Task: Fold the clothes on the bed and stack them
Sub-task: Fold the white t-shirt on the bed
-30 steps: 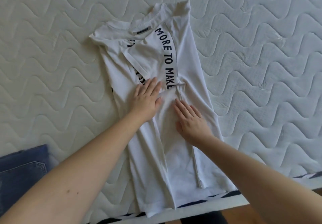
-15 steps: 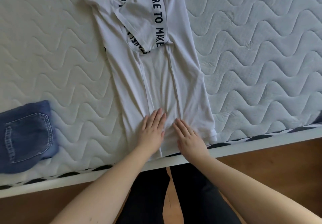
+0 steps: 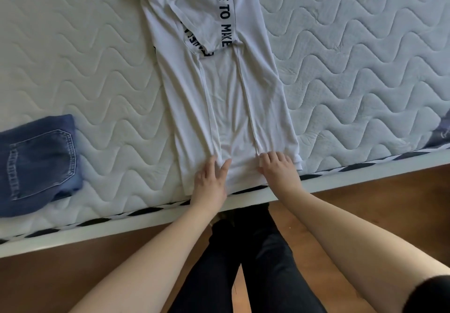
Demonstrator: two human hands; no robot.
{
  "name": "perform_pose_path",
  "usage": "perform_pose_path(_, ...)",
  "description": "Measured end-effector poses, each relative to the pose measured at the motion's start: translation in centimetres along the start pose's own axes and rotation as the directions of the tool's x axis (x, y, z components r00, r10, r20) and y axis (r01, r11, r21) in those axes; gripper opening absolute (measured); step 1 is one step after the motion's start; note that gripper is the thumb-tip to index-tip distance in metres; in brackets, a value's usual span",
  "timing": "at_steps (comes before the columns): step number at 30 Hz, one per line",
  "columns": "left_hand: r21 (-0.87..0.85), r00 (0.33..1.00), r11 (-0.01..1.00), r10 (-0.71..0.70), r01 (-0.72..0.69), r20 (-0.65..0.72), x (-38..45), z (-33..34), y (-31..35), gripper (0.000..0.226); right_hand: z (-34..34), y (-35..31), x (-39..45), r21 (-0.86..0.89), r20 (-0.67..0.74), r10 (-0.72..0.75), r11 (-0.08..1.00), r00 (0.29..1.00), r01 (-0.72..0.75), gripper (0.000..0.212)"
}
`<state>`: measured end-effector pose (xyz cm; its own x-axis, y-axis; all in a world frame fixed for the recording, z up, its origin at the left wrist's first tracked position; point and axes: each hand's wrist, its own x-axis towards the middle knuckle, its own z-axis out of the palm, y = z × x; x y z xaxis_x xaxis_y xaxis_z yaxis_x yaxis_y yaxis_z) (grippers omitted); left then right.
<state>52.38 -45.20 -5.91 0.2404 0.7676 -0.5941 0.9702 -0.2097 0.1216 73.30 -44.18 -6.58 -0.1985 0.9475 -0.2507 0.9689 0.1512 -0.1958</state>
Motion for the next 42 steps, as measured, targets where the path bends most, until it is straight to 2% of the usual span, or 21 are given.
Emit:
perform_pose_path(2,-0.021,1.0,1.0,0.013,-0.013,-0.014,-0.6,-0.3,-0.1,0.068,-0.6,0.2,-0.5,0.017,-0.014,-0.067,0.998,0.998,0.068,0.032)
perform_pose_path(5,-0.016,0.984,0.996,0.084,-0.088,-0.156,-0.6,-0.7,0.7,0.043,-1.0,1.2,-1.3,0.009,-0.034,-0.124,0.992,0.992,0.125,0.043)
perform_pose_path(8,-0.133,0.962,0.97,0.175,-0.205,-0.208,0.5,-1.2,3.1,0.036,-1.2,2.9,-2.3,0.014,-0.048,0.034,0.999,0.998,-0.034,0.041)
perform_pose_path(10,-0.213,0.959,0.941,0.229,-0.262,-0.166,1.8,-1.3,5.2,0.038,-1.0,4.4,-2.8,0.059,-0.047,0.152,0.987,0.987,-0.149,0.04)
perform_pose_path(12,-0.265,0.962,0.927,0.236,-0.265,-0.138,3.0,-1.1,7.2,0.04,-0.7,6.1,-3.0,0.117,-0.034,0.195,0.975,0.98,-0.19,0.042)
perform_pose_path(15,-0.293,0.978,0.935,0.173,-0.2,-0.114,4.7,-0.7,9.3,0.044,-0.5,7.7,-2.6,0.202,0.019,0.206,0.958,0.978,-0.206,0.031)
perform_pose_path(19,-0.426,0.993,0.902,0.026,-0.073,-0.116,6.0,-0.8,10.4,0.026,-0.7,8.5,-1.7,0.351,0.002,0.285,0.897,0.958,-0.268,0.012)
perform_pose_path(23,-0.533,0.987,0.845,-0.042,-0.046,-0.152,5.2,-1.1,10.8,0.01,-1.0,9.1,-2.4,0.406,-0.026,0.292,0.877,0.956,-0.256,0.014)
perform_pose_path(26,-0.533,0.984,0.843,-0.028,-0.071,-0.176,3.6,-0.8,11.4,0.01,-1.0,9.5,-3.9,0.416,-0.013,0.277,0.875,0.961,-0.247,0.014)
perform_pose_path(29,-0.594,0.979,0.803,-0.077,-0.05,-0.187,2.2,0.0,12.1,0.013,-0.7,9.6,-4.9,0.428,0.01,0.292,0.863,0.956,-0.268,0.012)
perform_pose_path(31,-0.658,0.971,0.753,-0.155,-0.004,-0.183,1.7,0.3,12.3,0.013,-0.5,9.2,-5.0,0.447,0.011,0.279,0.858,0.96,-0.254,0.019)
perform_pose_path(34,-0.738,0.961,0.675,-0.209,0.008,-0.18,1.5,0.6,12.1,0.009,-0.1,8.6,-5.0,0.402,0.08,0.214,0.887,0.973,-0.228,0.052)
perform_pose_path(36,-0.774,0.96,0.633,-0.212,-0.007,-0.181,1.5,0.5,12.1,0.005,0.2,8.2,-4.7,0.356,0.113,0.223,0.901,0.968,-0.249,0.067)
perform_pose_path(42,-0.818,0.954,0.573,-0.219,-0.046,-0.206,1.4,-0.1,12.5,0.005,0.5,6.9,-3.0,0.289,0.078,0.315,0.901,0.946,-0.324,0.067)
